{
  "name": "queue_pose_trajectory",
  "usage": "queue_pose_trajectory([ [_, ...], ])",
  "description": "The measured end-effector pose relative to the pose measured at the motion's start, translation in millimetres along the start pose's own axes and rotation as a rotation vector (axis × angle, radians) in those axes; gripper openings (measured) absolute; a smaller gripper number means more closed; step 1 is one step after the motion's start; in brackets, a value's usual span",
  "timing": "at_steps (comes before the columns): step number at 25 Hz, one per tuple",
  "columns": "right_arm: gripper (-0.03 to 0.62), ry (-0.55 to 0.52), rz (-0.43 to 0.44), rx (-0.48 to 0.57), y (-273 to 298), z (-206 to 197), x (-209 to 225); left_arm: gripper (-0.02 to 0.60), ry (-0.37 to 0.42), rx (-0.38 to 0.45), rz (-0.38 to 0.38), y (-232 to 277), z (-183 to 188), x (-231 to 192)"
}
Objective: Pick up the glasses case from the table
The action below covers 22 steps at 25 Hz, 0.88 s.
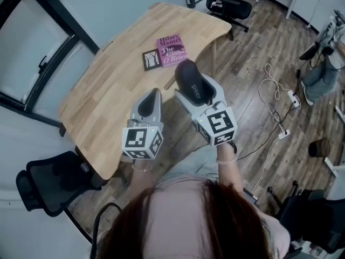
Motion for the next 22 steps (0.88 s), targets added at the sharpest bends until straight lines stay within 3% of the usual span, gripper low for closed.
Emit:
queue_pose_trajectory([
  [22, 0.351, 0.002, 0.036, -0.009, 4.9, -6.6, 19.4, 0.009, -0.024, 0.009, 0.065, 23.2, -4.6, -10.1],
])
Point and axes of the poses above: the fingertips, and each gripper's own axes: y forward along the fingers, x to its right, z out of its top, the point moved 2 cm from there along -y, backward along the fingers, and after that the axes turned 2 degrees about -y, right-handed, at the moved point
